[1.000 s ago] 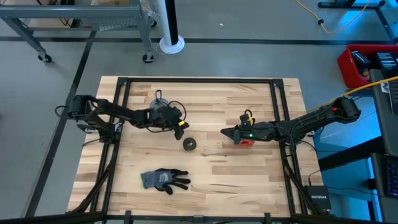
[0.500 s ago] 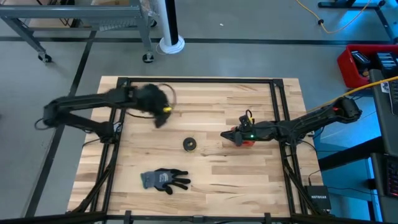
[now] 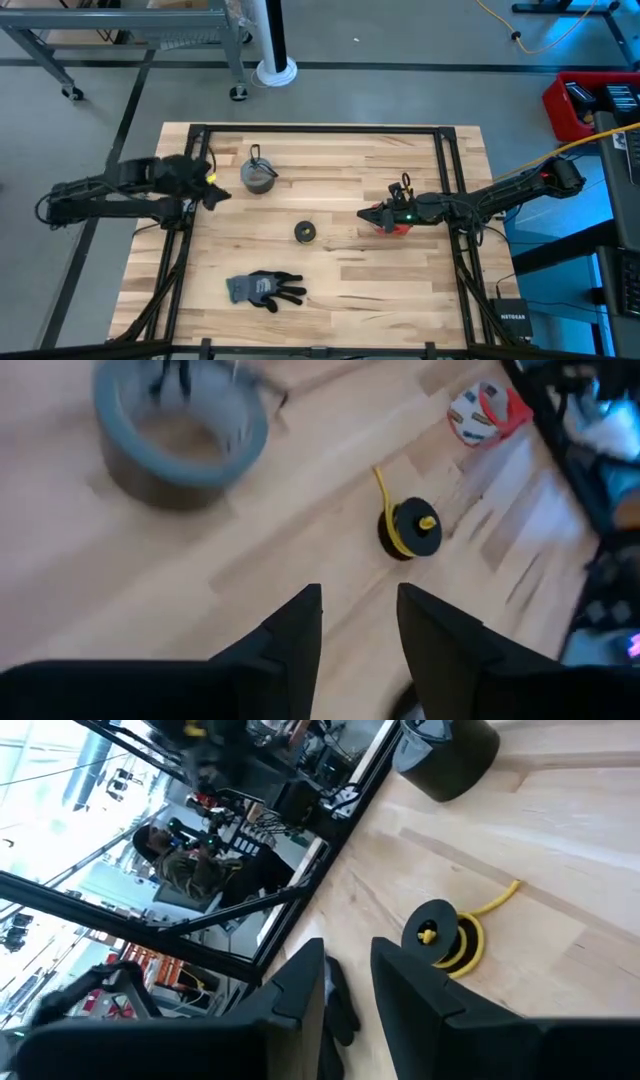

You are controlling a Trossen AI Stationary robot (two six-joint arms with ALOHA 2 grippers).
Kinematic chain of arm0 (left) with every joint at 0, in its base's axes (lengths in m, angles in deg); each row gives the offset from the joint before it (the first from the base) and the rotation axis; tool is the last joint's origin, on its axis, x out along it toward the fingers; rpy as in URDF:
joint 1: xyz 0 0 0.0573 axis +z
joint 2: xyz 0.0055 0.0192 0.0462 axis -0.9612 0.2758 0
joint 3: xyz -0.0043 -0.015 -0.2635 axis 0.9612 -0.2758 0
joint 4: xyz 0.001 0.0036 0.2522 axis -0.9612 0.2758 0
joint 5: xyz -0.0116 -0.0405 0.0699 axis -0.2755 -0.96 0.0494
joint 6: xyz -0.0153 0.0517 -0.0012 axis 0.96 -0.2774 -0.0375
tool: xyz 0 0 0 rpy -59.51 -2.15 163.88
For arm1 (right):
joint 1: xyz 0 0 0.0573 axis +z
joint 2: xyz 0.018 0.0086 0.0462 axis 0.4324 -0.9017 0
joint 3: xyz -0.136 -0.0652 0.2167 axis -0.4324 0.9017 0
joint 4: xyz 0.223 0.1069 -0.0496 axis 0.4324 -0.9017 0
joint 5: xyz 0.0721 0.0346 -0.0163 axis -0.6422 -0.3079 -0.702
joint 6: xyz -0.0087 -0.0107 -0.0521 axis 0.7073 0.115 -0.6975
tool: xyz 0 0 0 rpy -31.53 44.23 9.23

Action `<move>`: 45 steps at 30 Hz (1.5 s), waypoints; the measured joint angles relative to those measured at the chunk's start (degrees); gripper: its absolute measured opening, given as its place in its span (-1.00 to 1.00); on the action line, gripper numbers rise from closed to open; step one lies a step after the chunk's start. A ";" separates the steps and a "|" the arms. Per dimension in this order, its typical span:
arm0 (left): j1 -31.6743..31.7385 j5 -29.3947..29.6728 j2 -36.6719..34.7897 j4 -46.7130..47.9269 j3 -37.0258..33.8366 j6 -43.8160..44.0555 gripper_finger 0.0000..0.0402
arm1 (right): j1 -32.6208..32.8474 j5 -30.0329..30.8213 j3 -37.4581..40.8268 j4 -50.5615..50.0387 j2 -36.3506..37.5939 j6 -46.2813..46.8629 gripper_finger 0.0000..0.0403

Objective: Coil cords
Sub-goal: Uncoil the yellow wire from the spool

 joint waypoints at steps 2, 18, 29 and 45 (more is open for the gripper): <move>-0.95 -2.28 -0.14 -8.48 -6.27 3.43 -0.38 | 0.00 0.05 0.00 0.04 -0.02 -0.01 -0.55; -9.45 -4.59 23.23 -61.79 -25.79 19.24 -0.38 | 0.00 0.21 0.00 1.02 -0.04 0.01 -0.55; -10.97 -2.17 43.07 -78.71 -24.41 18.57 -0.38 | 0.00 0.25 0.00 0.96 -0.04 -0.01 -0.55; -13.52 -2.34 63.23 -86.04 -12.79 13.67 -0.38 | 0.00 0.25 0.00 0.88 -0.04 0.01 -0.55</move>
